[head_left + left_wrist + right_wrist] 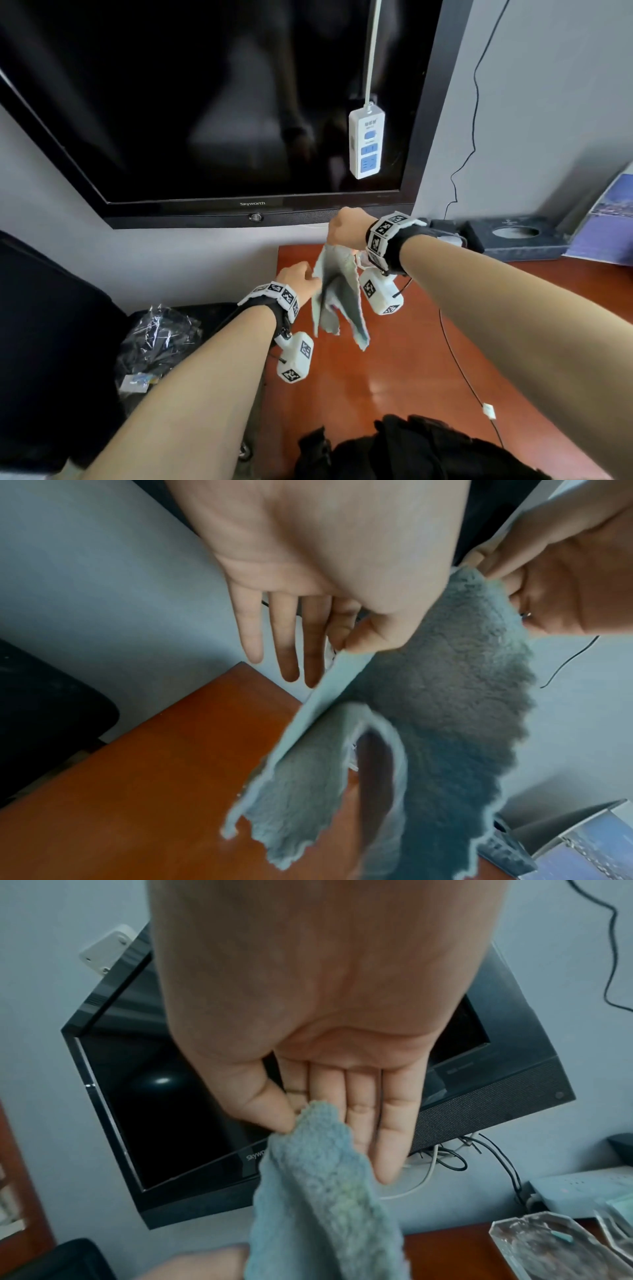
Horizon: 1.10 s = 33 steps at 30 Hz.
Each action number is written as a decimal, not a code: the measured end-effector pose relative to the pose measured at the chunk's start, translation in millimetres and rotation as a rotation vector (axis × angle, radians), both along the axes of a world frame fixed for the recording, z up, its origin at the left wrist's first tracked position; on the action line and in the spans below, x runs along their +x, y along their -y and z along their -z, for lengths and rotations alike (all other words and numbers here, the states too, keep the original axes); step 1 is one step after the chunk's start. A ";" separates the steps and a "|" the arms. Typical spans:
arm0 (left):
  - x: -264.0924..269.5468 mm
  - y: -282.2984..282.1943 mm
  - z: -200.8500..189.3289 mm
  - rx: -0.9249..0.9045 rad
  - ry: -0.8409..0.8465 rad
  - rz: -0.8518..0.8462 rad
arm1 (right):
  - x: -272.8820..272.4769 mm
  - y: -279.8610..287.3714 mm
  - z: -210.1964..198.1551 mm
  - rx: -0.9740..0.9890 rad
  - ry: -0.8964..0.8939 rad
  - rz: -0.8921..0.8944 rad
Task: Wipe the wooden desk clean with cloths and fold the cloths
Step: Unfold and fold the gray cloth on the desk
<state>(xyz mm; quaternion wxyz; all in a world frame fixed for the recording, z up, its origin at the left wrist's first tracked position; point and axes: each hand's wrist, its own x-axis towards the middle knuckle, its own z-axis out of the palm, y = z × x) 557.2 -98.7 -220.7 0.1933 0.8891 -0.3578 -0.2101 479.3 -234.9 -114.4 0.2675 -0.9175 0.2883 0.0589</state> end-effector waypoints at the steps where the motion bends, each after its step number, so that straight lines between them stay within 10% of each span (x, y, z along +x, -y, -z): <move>1: 1.8 0.6 -2.3 -0.028 0.006 -0.034 | -1.5 1.8 -0.9 -0.015 0.013 0.004; 33: 74.4 -12.6 -61.6 -0.196 0.222 0.029 | -42.2 72.0 36.2 -0.007 0.298 0.321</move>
